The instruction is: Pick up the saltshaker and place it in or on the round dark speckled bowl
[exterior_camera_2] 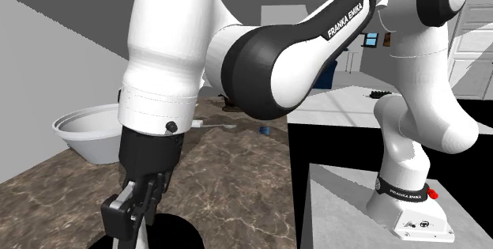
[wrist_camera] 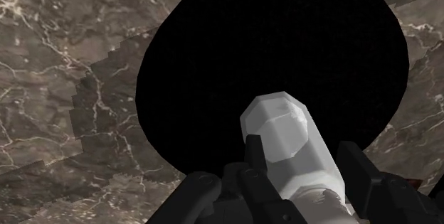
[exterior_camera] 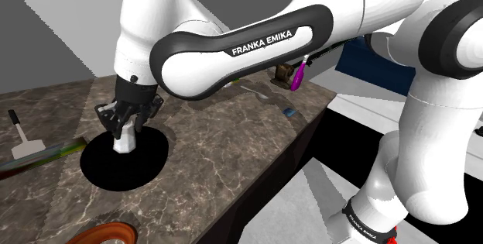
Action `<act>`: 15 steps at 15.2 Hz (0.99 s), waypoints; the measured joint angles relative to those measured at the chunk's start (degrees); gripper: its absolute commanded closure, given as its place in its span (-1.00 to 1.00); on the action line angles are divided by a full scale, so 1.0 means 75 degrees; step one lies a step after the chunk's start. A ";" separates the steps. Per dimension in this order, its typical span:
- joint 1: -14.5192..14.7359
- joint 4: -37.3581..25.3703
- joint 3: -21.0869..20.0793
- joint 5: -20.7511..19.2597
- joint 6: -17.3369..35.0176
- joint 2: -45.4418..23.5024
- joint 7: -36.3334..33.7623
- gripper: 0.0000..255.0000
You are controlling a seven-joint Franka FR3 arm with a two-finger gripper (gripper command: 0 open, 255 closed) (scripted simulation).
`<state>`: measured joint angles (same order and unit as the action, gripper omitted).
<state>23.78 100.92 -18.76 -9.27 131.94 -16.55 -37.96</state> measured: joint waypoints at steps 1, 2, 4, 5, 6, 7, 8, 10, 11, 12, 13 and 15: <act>0.0000 0.0000 0.0000 0.0000 0.0000 0.0000 0.0000 -1.00; 0.0000 -0.0001 0.0000 0.0000 0.0000 0.0000 0.0000 -1.00; 0.0000 -0.0001 0.0000 0.0000 0.0000 0.0001 0.0000 -1.00; 0.0000 -0.0001 0.0000 0.0000 0.0000 0.0001 0.0000 -1.00; 0.0000 -0.0001 0.0000 0.0000 0.0000 0.0001 0.0000 -1.00; -0.0015 -0.0026 -0.0012 0.0039 -0.0095 0.0075 0.0029 -1.00; -0.0028 -0.0076 -0.0025 0.0081 -0.0217 0.0156 0.0057 -1.00; -0.0075 -0.0106 -0.0065 0.0216 -0.0520 0.0452 0.0140 -1.00; -0.0074 -0.0126 -0.0079 0.0245 -0.0612 0.0530 0.0143 -1.00; -0.0079 -0.0147 -0.0082 0.0261 -0.0662 0.0560 0.0158 -1.00; -0.0083 -0.0152 -0.0083 0.0269 -0.0683 0.0575 0.0164 -1.00; -0.0085 -0.0159 -0.0084 0.0276 -0.0703 0.0585 0.0169 -1.00</act>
<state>23.14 99.73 -19.39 -7.20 126.67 -12.17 -36.69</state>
